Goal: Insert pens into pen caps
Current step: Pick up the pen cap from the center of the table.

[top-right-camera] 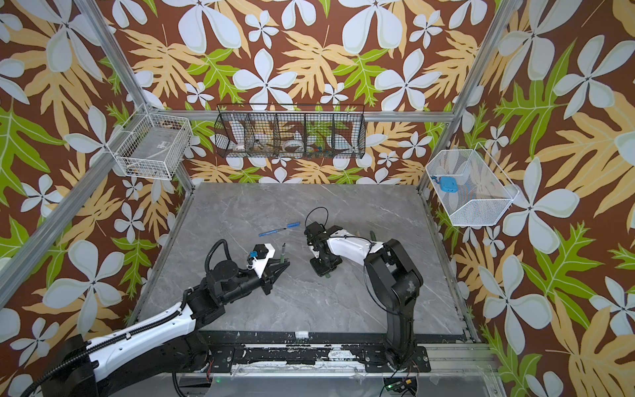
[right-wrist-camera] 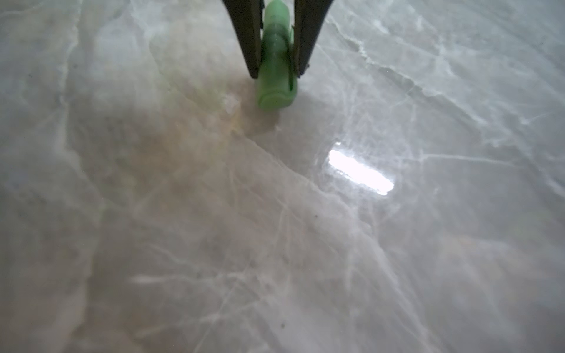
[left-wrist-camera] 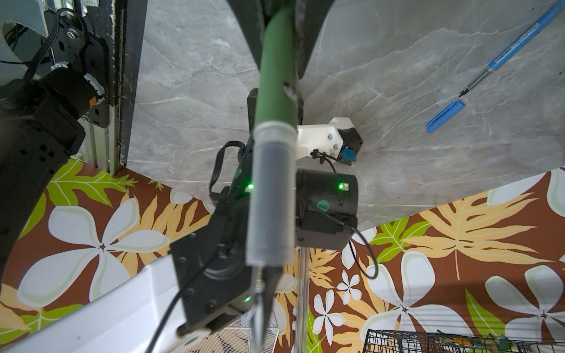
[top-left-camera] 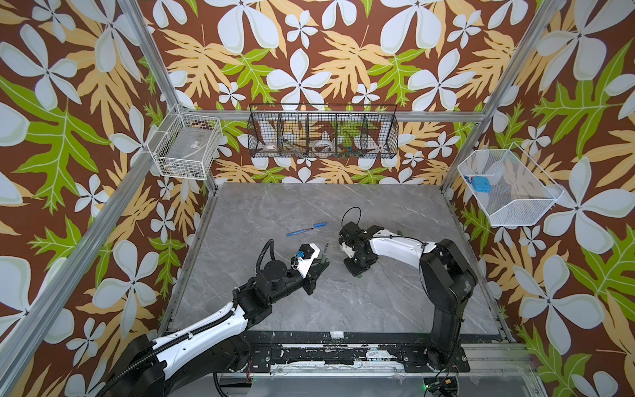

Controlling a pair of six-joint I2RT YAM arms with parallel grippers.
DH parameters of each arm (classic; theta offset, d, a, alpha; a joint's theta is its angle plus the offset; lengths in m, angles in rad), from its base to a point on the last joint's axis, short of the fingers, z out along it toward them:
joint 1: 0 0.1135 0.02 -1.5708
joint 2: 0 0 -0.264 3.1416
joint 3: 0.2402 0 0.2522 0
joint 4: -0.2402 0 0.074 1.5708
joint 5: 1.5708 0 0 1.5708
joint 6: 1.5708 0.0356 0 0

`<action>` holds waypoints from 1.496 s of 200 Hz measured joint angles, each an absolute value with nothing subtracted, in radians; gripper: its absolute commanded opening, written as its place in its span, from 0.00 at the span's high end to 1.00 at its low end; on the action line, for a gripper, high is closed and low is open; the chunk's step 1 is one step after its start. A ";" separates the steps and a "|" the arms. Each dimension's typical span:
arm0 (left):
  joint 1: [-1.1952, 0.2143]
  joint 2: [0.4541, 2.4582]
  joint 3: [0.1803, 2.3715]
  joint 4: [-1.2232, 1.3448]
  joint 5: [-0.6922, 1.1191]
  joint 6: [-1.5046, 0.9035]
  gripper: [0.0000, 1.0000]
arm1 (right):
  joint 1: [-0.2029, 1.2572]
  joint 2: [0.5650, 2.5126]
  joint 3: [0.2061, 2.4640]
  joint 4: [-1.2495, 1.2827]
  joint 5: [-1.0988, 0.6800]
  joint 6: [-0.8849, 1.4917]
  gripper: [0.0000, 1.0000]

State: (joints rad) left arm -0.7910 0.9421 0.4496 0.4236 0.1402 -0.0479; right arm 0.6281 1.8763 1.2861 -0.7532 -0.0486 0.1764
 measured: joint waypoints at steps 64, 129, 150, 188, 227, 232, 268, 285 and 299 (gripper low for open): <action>-0.795 0.981 0.493 0.444 0.141 -0.051 1.00 | 0.609 1.596 1.159 -0.582 -0.083 0.188 0.95; -0.809 1.040 0.559 0.468 0.159 -0.044 1.00 | 0.600 1.182 0.965 -0.261 -0.200 0.236 0.93; -0.814 1.045 0.564 0.476 0.163 -0.044 1.00 | 0.596 1.100 0.947 -0.160 -0.232 0.265 0.92; -0.827 1.046 0.564 0.484 0.168 -0.044 1.00 | 0.597 1.056 0.956 -0.010 -0.300 0.315 0.91; -0.830 1.045 0.564 0.500 0.189 -0.044 1.00 | 0.597 1.054 0.965 0.134 -0.388 0.363 0.90; -0.830 1.044 0.564 0.502 0.189 -0.044 1.00 | 0.597 1.053 0.965 0.153 -0.400 0.364 0.90; -0.830 1.036 0.562 0.513 0.201 -0.048 1.00 | 0.599 1.052 0.957 0.274 -0.485 0.398 0.90; -0.830 1.034 0.562 0.513 0.208 -0.048 1.00 | 0.601 1.060 0.957 0.315 -0.523 0.416 0.90; -0.830 1.033 0.562 0.513 0.210 -0.048 1.00 | 0.606 1.071 0.962 0.333 -0.550 0.419 0.90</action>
